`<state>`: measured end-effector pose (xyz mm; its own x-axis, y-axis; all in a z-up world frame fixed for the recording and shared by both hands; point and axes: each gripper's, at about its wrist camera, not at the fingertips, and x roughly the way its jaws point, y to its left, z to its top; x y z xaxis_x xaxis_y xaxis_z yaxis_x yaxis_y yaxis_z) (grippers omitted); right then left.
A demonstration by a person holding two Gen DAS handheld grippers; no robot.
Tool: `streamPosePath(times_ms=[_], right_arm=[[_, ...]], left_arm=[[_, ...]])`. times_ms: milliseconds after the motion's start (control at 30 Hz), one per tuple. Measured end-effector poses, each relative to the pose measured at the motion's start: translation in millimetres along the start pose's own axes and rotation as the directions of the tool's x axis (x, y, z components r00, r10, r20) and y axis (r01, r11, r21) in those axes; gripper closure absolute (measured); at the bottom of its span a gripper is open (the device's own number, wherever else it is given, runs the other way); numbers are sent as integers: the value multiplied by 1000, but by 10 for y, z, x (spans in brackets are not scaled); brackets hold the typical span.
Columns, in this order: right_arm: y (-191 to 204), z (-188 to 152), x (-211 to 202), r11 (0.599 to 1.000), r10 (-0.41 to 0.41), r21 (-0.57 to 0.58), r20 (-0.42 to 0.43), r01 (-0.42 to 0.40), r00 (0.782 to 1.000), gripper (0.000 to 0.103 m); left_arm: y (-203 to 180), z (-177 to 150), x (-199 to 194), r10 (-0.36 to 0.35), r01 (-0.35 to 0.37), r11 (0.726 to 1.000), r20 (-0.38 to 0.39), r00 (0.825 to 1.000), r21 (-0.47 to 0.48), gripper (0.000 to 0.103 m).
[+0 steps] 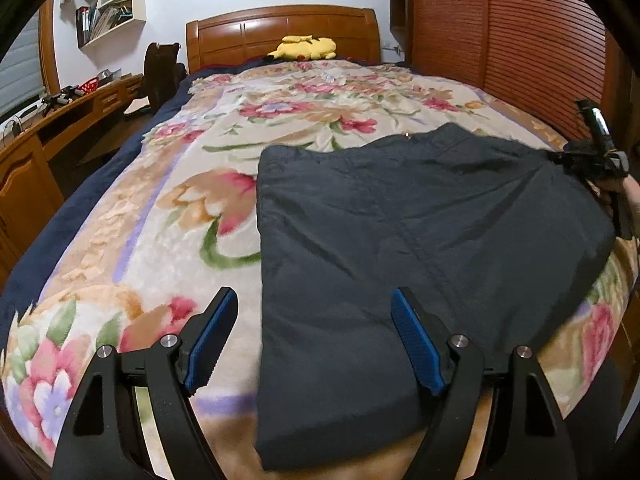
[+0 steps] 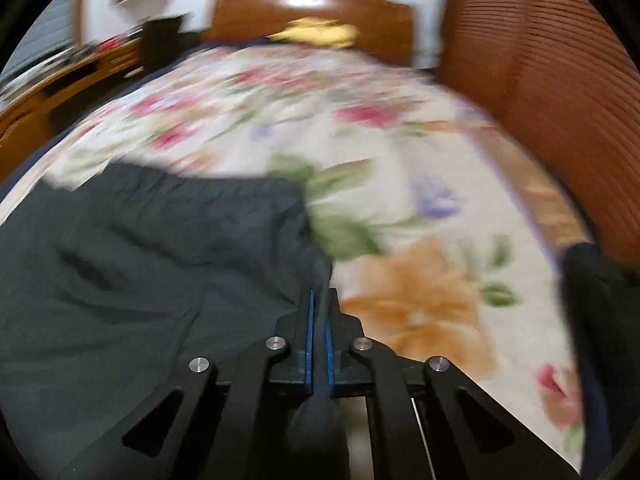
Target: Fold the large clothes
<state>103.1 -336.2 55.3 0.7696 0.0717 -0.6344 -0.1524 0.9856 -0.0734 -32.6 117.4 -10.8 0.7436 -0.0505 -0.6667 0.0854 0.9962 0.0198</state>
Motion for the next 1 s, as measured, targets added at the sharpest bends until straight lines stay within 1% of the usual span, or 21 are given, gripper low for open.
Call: streamPosePath(times_ms=[67, 133, 200, 233, 267, 300, 333, 367, 400, 467, 567, 700, 833, 933, 1000], right_arm=[[21, -11, 64, 1000, -14, 9, -20, 14, 1000, 99], [43, -24, 52, 999, -36, 6, -11, 36, 999, 99], [57, -46, -38, 1000, -28, 5, -1, 28, 1000, 94], [58, -83, -128, 1000, -30, -7, 14, 30, 999, 85], [74, -107, -211, 999, -25, -21, 31, 26, 999, 72], [87, -138, -297, 1000, -10, -29, 49, 11, 999, 64], [100, -180, -385, 999, 10, -31, 64, -8, 998, 50], [129, -223, -485, 999, 29, -29, 80, -26, 996, 45], [118, -277, -602, 999, 46, -29, 91, -44, 995, 45], [179, -384, -679, 995, 89, -46, 101, -84, 991, 45], [367, -595, -810, 984, 149, -111, 103, -138, 983, 45], [564, -842, -961, 966, 220, -159, 95, -204, 971, 45], [741, -919, -1071, 949, 287, -167, 110, -268, 951, 45], [866, -951, -1087, 934, 342, -156, 117, -323, 933, 45], [957, -986, -1062, 919, 378, -163, 106, -359, 920, 45]], left_arm=[[-72, 25, -78, -11, 11, 1000, 14, 1000, 9, 23], [-153, 41, -157, -22, 22, 1000, 29, 999, 21, 23], [-234, 46, -217, -35, 33, 999, 41, 999, 29, 23], [-274, 47, -238, -44, 42, 999, 46, 998, 30, 23], [-314, 46, -254, -54, 53, 998, 50, 997, 31, 23], [-348, 44, -266, -63, 62, 998, 54, 997, 31, 23], [-390, 39, -274, -72, 71, 997, 59, 996, 31, 23], [-425, 34, -277, -79, 77, 997, 61, 995, 31, 23], [-463, 28, -269, -86, 84, 996, 63, 994, 31, 23], [-545, 9, -252, -103, 101, 994, 62, 993, 30, 23], [-649, -20, -219, -118, 116, 993, 54, 992, 33, 23], [-753, -78, -136, -104, 103, 993, 23, 994, 57, 23], [-743, -184, -36, -81, 82, 995, -17, 997, 60, 23], [-716, -220, -26, -82, 83, 996, -24, 996, 42, 23], [-714, -232, -51, -76, 77, 997, -23, 997, 30, 23]])
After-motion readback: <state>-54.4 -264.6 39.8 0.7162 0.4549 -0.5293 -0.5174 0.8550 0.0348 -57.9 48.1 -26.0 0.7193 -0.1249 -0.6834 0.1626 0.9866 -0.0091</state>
